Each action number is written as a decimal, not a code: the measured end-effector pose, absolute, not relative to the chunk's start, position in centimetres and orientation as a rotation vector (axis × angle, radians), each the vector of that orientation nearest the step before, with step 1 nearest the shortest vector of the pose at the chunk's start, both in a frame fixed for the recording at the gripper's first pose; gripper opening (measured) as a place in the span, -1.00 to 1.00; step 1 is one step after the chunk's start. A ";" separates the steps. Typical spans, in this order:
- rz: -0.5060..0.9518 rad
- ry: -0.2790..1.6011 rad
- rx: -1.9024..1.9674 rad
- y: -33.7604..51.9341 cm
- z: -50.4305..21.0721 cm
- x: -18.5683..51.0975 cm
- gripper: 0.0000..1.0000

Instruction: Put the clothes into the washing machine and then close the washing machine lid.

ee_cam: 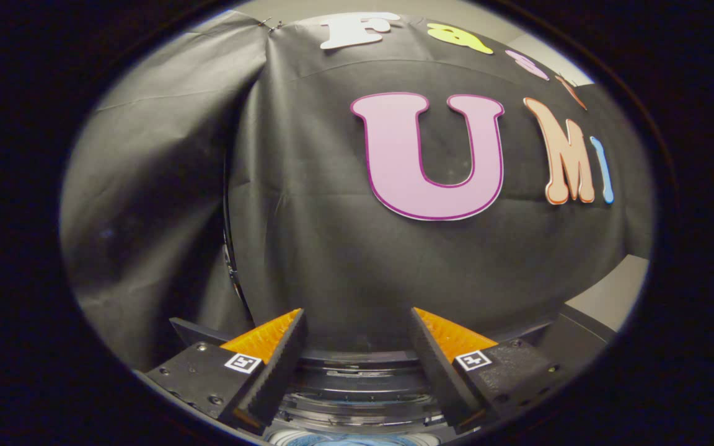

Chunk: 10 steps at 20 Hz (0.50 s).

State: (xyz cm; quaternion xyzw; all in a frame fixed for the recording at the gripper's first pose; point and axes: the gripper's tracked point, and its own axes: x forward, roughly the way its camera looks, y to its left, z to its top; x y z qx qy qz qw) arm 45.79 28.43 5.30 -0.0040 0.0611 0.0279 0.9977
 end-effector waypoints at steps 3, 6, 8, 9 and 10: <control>0.034 0.105 -0.010 28.2 5.5 44.7 0.97; 0.021 0.093 -0.015 28.1 5.4 43.9 0.96; 0.025 0.070 -0.016 28.1 5.6 43.1 0.97; 0.026 0.060 -0.015 28.1 5.7 42.9 0.97; 0.025 0.054 -0.016 28.1 5.7 42.7 0.97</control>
